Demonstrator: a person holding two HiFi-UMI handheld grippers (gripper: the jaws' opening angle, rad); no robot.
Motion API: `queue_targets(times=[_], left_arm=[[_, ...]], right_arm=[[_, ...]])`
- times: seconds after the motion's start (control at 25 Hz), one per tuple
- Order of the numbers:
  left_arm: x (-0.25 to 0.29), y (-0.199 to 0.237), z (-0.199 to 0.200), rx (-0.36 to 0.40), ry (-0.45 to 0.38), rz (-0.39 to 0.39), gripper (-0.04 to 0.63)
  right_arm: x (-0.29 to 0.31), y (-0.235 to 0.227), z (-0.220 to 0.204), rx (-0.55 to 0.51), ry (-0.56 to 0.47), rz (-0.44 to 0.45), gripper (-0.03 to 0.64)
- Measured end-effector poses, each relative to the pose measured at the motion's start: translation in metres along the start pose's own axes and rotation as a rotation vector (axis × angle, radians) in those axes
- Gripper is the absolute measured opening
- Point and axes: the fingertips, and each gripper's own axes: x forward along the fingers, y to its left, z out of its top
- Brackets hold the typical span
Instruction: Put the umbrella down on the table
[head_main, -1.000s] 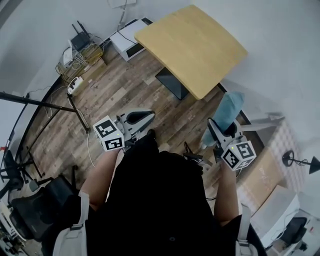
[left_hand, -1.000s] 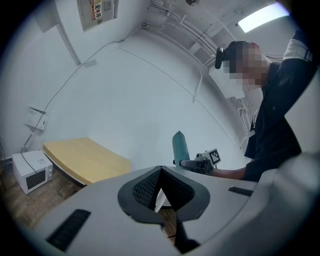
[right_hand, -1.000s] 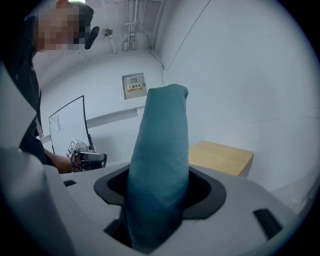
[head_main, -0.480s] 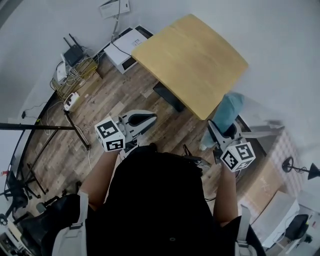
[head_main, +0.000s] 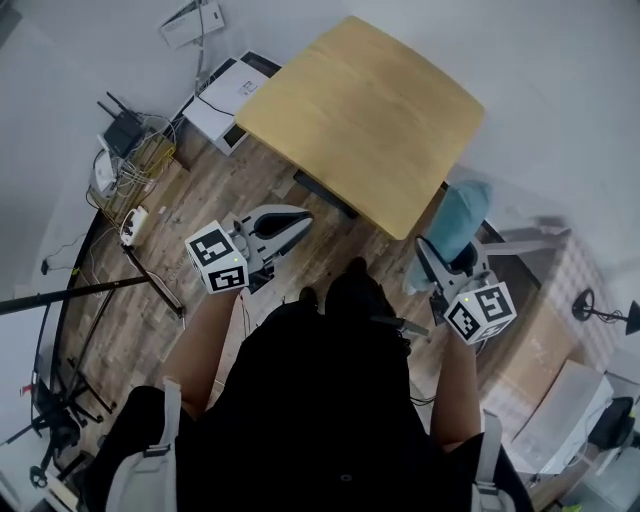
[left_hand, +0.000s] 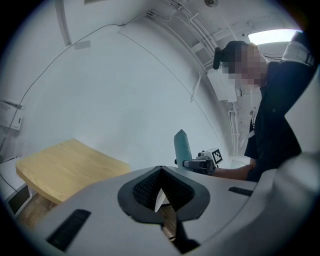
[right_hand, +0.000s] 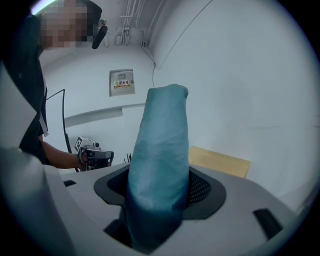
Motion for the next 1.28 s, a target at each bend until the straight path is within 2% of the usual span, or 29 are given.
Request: queue_targets(times=[0.12,0.36,0.56,0.88,1.28], left_arm=[[0.015,0.006,-0.008,-0.010,0.026,0.002,0.012],[0.057,0.022,-0.014,-0.033,0.054,0.040,0.012],[0.103,0.053,0.008,-0.024,0.083,0.054,0.012],[0.183,0.088,0.053,0.007,0.073,0.083,0.012],[0.234,0.135,0.065,-0.014,0.070,0.149,0.012]], right_arm=[[0.003,-0.012,-0.010,0.034,0.000,0.007,0.287],[0.022,-0.052,-0.035,0.070,0.060,0.082,0.287],[0.061,-0.107,-0.003,0.058,0.037,0.116,0.287],[0.093,-0.187,0.046,0.037,0.024,0.163,0.287],[0.143,-0.251,0.068,0.017,0.059,0.216,0.287]])
